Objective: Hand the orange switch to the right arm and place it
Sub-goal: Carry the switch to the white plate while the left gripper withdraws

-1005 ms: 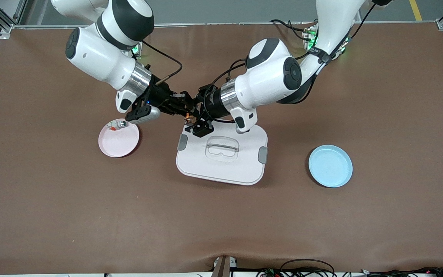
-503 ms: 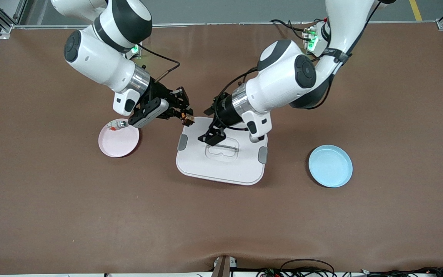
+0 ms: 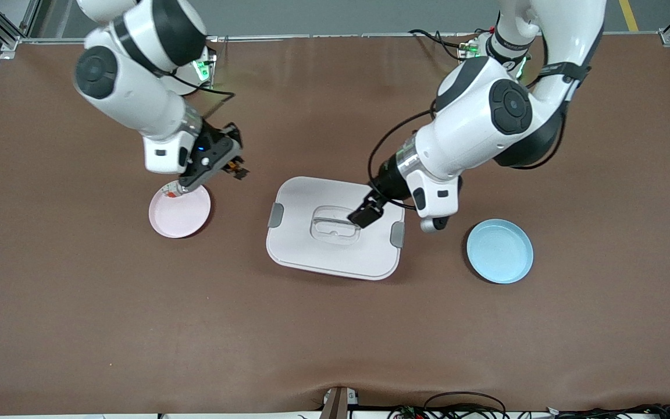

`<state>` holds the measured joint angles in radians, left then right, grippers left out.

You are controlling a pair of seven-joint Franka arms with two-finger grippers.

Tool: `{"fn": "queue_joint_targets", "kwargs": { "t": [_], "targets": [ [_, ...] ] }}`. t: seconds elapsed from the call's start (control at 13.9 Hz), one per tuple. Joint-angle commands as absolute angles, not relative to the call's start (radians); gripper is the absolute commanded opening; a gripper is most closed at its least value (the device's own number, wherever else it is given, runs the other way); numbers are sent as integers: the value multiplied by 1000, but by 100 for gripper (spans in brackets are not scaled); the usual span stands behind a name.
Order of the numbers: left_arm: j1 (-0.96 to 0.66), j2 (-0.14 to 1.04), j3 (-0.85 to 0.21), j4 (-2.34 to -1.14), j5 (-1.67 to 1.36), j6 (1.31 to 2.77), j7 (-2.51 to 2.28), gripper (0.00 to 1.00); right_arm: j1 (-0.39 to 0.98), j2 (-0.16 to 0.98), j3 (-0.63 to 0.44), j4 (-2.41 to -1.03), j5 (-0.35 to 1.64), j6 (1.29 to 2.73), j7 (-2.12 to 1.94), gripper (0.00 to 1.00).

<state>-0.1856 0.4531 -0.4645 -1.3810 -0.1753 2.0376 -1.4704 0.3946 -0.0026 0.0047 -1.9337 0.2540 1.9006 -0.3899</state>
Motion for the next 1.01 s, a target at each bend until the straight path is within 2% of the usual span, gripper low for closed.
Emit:
{"fn": "queue_joint_targets", "kwargs": {
  "t": [0.0, 0.36, 0.93],
  "targets": [
    [-155, 411, -465, -1388, -104, 1919, -1305, 100, 306, -51, 17, -1942, 189, 1832, -600, 0],
    [-101, 373, -460, -1391, 95, 1764, -918, 100, 282, -46, 18, -1956, 97, 1853, -874, 0],
    [104, 336, -460, -1391, 164, 1689, -465, 100, 270, -74, 18, -2195, 92, 2143, -1129, 0]
  ]
}}
